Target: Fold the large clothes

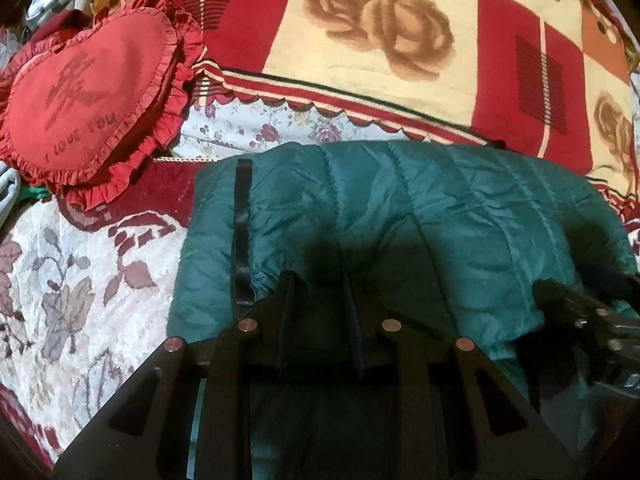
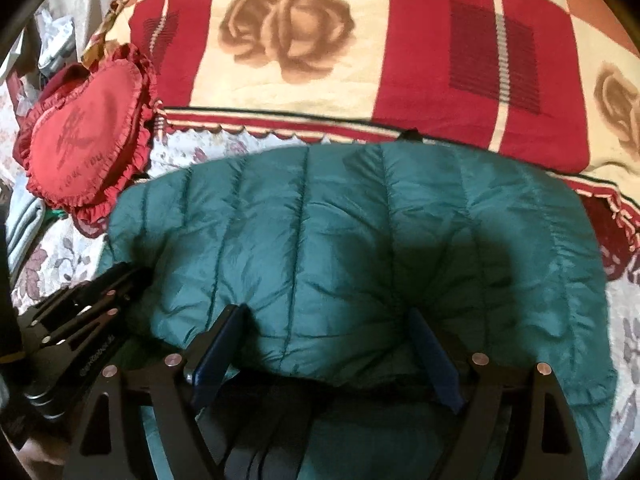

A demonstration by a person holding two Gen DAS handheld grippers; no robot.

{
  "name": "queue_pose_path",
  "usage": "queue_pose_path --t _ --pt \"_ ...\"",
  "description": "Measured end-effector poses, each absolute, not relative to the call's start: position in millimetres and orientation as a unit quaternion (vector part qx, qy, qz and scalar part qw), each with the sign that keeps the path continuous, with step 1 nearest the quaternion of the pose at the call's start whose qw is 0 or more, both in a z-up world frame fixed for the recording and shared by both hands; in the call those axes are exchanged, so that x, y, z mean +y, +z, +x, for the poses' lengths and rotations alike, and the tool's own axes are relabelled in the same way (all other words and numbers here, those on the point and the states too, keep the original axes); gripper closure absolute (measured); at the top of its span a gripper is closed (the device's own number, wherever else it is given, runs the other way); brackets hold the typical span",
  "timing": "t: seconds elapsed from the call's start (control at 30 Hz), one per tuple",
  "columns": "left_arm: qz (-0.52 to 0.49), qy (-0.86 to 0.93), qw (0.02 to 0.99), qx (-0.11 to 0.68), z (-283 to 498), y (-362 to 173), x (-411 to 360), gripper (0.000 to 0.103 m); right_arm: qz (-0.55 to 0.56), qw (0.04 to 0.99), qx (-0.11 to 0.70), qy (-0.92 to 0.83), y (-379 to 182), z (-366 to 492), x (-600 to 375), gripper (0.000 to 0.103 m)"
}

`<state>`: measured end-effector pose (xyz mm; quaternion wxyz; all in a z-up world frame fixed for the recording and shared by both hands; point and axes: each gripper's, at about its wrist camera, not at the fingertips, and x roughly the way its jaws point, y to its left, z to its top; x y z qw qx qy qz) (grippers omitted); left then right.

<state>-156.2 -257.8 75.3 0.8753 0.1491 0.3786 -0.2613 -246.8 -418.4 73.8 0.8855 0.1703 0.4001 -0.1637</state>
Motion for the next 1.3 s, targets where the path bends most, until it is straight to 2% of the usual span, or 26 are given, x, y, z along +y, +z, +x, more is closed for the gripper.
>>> queue_pose_path --t 0.27,0.43,0.9,1.3 --pt "0.135 -0.285 0.878 0.359 -191.1 113.1 -231.6 0.079 0.158 0.906 0.355 -0.170 134.4 -319.4 -400.3 0.021" --pt "0.129 -0.296 0.881 0.345 -218.1 134.7 -208.8 0.079 0.161 0.906 0.351 -0.174 148.1 -361.2 -390.4 0.020" --pt "0.111 -0.288 0.881 0.359 -265.9 140.4 -146.1 0.079 0.197 0.882 0.371 -0.212 122.5 -453.2 -380.9 0.020" --pt "0.115 -0.275 0.882 0.365 -288.8 131.5 -110.6 0.079 0.171 0.875 0.398 -0.214 108.7 -480.4 -357.8 0.020"
